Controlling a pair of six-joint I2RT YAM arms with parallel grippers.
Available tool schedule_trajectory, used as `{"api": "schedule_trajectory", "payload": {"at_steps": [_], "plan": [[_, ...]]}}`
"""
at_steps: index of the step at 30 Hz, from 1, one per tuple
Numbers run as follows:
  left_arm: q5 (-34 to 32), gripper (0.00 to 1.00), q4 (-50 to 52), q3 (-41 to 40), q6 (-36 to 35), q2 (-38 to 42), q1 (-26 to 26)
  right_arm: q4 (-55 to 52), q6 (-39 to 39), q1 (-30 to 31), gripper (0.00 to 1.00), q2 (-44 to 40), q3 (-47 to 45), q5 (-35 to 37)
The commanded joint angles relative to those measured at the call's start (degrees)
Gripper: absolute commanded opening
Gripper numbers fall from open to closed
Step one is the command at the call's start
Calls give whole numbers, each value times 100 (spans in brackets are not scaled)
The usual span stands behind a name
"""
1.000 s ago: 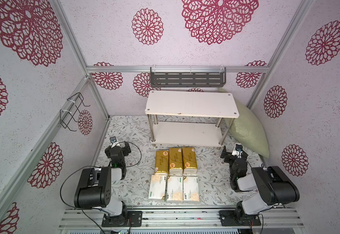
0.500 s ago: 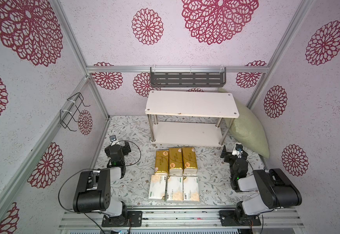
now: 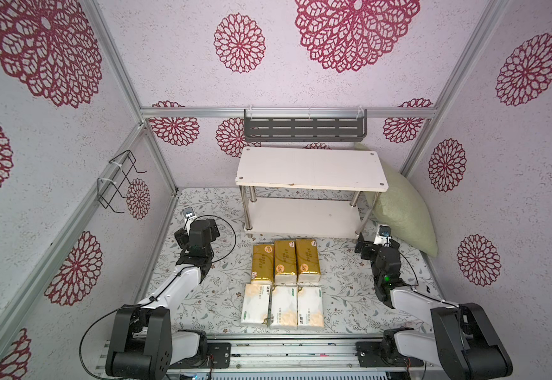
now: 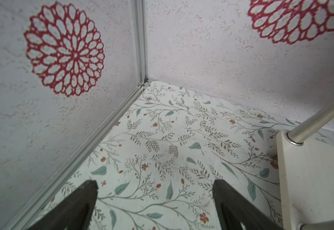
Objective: Place the tissue boxes on the shelf by color
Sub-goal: Pick up the box of tissues from the center of the board.
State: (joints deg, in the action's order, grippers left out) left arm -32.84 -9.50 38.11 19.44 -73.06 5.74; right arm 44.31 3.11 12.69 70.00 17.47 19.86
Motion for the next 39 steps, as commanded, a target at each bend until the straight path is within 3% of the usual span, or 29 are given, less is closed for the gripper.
{"api": "schedule_trajectory", "payload": {"at_steps": [1, 9, 15, 20, 30, 39], "plan": [[-383, 97, 1009, 183, 656, 160, 50, -1166, 105, 257, 99, -240, 264, 532], [-891, 97, 3058, 1106, 1244, 189, 59, -3209, 771, 542, 99, -869, 797, 448], [-1185, 97, 3760, 1247, 1938, 381, 16, -4374, 1455, 1186, 99, -1138, 1004, 667], [-829, 97, 4175, 1276, 2520, 461, -227, -4695, 1887, 1607, 99, -1352, 1213, 431], [-337, 97, 4325, 1281, 2676, 643, -240, -4798, 2601, 2472, 99, -609, 1496, 38], [-88, 97, 4623, 1228, 3038, 519, -195, -4879, 2948, 3164, 99, 277, 2209, 125]]}}
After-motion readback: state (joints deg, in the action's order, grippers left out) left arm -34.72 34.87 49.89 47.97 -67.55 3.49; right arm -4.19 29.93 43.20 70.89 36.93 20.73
